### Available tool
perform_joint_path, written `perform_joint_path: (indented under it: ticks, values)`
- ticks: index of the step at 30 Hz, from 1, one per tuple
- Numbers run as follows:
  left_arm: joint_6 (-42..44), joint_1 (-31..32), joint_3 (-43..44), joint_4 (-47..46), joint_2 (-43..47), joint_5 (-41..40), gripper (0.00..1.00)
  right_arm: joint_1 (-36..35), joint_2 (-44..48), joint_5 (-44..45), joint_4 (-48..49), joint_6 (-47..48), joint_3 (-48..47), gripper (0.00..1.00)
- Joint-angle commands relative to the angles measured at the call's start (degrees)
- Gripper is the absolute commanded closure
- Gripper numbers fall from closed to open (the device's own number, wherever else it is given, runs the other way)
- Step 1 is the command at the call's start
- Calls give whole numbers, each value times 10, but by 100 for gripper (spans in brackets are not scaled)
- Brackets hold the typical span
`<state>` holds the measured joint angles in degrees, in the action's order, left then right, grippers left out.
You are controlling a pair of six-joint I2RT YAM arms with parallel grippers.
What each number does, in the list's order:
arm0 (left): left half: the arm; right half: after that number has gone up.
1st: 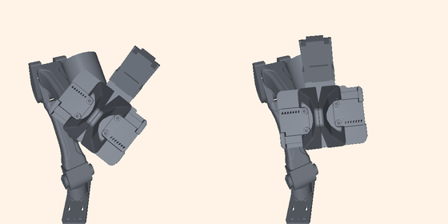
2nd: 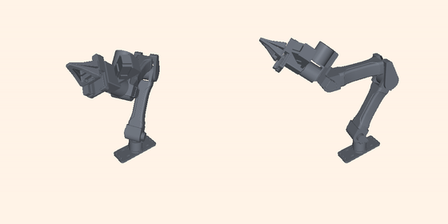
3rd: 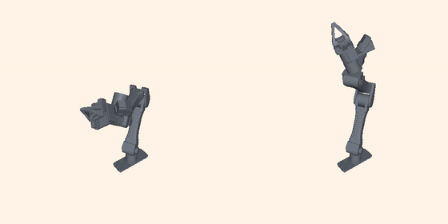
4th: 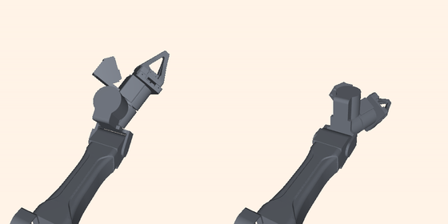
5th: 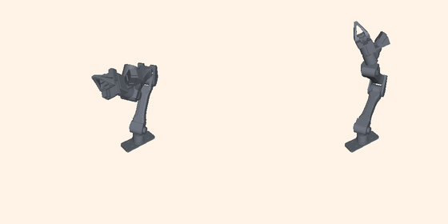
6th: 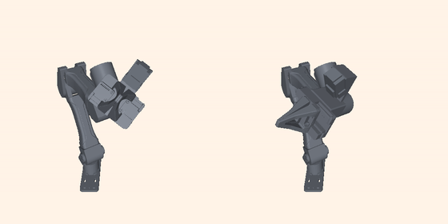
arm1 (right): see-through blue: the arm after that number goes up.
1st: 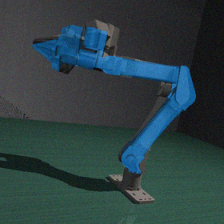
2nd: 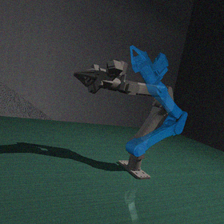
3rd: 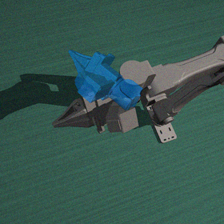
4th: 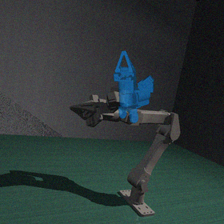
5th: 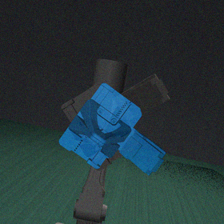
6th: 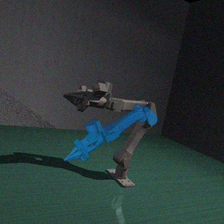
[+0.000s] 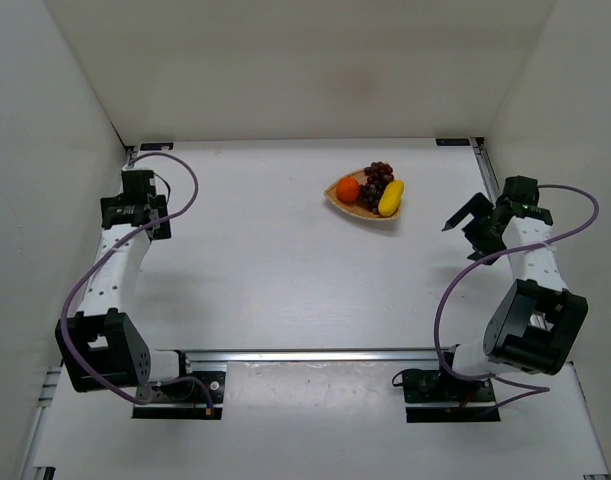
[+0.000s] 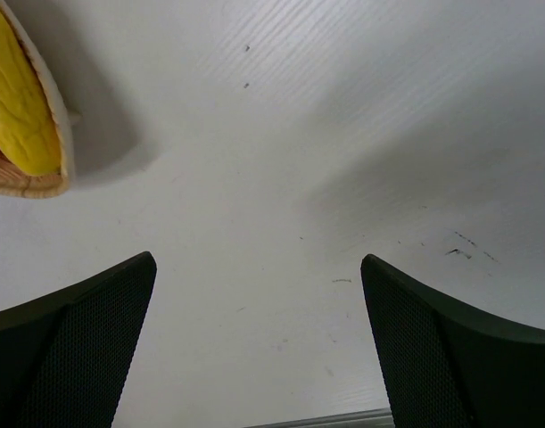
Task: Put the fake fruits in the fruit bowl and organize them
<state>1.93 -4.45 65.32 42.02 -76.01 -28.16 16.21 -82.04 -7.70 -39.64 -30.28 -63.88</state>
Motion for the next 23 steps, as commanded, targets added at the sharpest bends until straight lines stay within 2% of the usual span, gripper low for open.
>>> perform_joint_path:
  ticks: [1,9,23]
  values:
    - [-15,-25,-26,2,25,-8,1,3,31,-5,6,19,9,0]
    - [-26,-57,-46,2,60,19,1,3,36,-5,6,19,9,0]
    - [-26,-57,-56,2,71,37,1,3,53,6,6,29,9,0]
